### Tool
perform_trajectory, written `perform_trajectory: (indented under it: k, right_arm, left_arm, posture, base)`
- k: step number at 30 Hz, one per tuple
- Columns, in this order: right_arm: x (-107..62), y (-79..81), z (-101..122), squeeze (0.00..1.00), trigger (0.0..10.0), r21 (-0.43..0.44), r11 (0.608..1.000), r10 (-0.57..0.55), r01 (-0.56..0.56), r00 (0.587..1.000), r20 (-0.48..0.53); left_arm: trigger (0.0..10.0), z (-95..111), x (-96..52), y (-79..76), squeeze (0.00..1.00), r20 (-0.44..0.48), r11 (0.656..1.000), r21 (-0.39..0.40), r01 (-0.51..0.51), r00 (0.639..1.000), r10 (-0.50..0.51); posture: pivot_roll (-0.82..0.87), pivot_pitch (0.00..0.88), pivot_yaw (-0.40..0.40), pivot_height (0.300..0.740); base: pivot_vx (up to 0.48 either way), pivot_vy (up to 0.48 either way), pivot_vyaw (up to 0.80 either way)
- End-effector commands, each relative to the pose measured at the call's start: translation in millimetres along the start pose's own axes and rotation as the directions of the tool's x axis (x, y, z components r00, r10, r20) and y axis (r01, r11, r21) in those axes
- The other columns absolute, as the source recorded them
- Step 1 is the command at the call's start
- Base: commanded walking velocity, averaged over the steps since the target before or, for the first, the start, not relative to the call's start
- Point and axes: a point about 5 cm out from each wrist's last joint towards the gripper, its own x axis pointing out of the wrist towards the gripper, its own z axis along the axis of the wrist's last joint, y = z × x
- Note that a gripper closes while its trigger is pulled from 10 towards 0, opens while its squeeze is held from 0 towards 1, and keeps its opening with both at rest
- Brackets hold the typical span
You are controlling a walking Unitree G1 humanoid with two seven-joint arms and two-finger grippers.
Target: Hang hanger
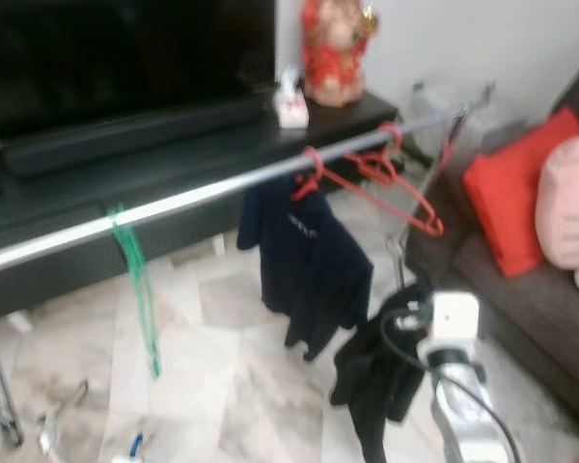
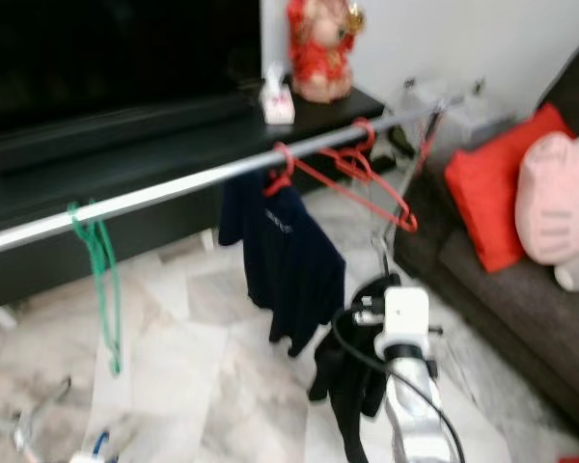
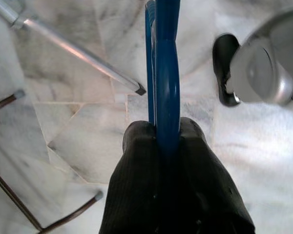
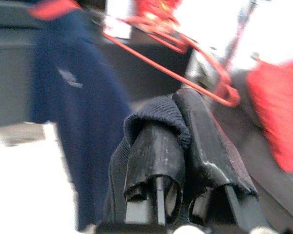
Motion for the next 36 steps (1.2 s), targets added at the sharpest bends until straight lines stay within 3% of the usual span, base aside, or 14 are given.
perform_trajectory:
  k: [1, 5, 25, 36]
  right_arm:
    - [3.4, -4.6, 7.0, 0.0, 10.0, -0.01, 1.0, -0.006, 0.006, 0.999, 0.037]
    - [3.0, -5.1, 6.8, 0.0, 10.0, -0.008, 1.0, -0.009, 0.009, 0.999, 0.036]
    - [5.5, -6.1, 6.9, 0.0, 10.0, 0.015, 1.0, -0.016, 0.015, 0.999, 0.028]
    - [6.2, -6.3, 7.6, 0.0, 10.0, 0.016, 1.0, -0.016, 0.015, 1.0, 0.027]
  left_arm:
    - [10.0, -14.7, -2.0, -4.0, 0.0, -0.043, 1.0, 0.007, 0.012, 0.999, -0.012]
    - [10.0, -18.2, -2.6, -5.7, 0.0, -0.052, 1.0, 0.006, 0.014, 0.999, -0.014]
    - [10.0, -22.7, -3.5, -16.0, 0.0, -0.065, 1.0, -0.011, 0.023, 0.998, -0.024]
    - [10.0, -25.3, -3.9, -10.3, 0.0, -0.07, 1.0, -0.013, 0.019, 0.997, -0.019]
  posture:
    - [-0.01, 0.0, -0.063, 0.74]
    - [-0.01, 0.0, -0.064, 0.74]
    - [0.0, 0.0, -0.079, 0.74]
    - [0.0, 0.0, -0.079, 0.74]
  base:
    - [-0.289, 0.0, 0.8]
    - [-0.292, 0.0, 0.8]
    - [-0.292, 0.0, 0.0]
    - [-0.292, 0.0, 0.0]
